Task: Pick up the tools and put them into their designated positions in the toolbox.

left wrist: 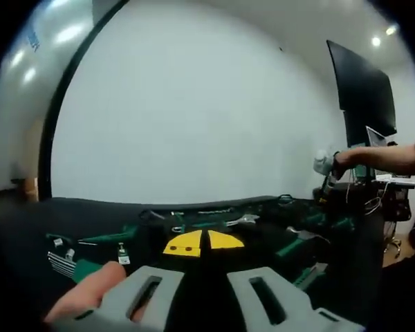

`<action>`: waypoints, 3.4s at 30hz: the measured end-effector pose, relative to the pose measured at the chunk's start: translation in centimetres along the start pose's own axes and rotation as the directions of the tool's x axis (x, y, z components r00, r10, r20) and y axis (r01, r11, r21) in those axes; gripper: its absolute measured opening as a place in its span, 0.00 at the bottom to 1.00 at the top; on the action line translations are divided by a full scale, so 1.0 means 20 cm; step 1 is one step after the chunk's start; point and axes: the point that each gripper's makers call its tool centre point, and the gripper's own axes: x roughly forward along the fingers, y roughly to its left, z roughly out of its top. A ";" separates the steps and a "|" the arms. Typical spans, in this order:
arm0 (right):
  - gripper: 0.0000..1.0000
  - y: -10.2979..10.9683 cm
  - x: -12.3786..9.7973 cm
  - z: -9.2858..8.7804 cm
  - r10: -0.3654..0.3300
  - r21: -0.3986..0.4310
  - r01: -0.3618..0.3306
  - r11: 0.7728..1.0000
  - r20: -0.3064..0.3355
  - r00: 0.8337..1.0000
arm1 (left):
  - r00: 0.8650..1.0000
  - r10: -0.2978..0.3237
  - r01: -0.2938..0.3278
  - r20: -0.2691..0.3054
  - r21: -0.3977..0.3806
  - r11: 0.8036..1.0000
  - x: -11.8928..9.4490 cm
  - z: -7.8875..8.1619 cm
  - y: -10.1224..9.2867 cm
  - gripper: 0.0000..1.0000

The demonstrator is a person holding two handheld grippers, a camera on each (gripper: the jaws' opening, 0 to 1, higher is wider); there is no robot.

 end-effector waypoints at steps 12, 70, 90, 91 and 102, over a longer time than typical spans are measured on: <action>0.47 -0.10 -0.26 0.09 0.200 0.086 -0.229 0.970 0.260 0.945 | 1.000 -0.006 0.006 0.013 -0.024 1.000 0.00 0.01 0.00 0.03; 0.51 -0.01 -0.22 -0.50 0.652 0.185 -0.662 0.727 0.119 0.749 | 1.000 -0.008 0.008 -0.029 0.013 1.000 -0.01 -0.03 -0.05 0.03; 0.26 0.44 -0.52 -0.89 0.460 0.150 -0.475 0.867 0.124 0.879 | 0.999 -0.008 0.008 -0.032 0.008 1.000 0.03 -0.05 0.02 0.03; 0.26 0.53 -0.57 -0.92 0.382 0.018 -0.387 0.922 0.123 0.916 | 0.999 -0.007 0.007 -0.034 0.010 1.000 0.03 -0.05 0.02 0.03; 0.32 0.23 -0.37 -0.66 0.296 -0.732 -0.129 0.668 0.103 0.950 | 0.999 -0.009 0.010 -0.040 0.018 1.000 0.03 -0.06 0.01 0.03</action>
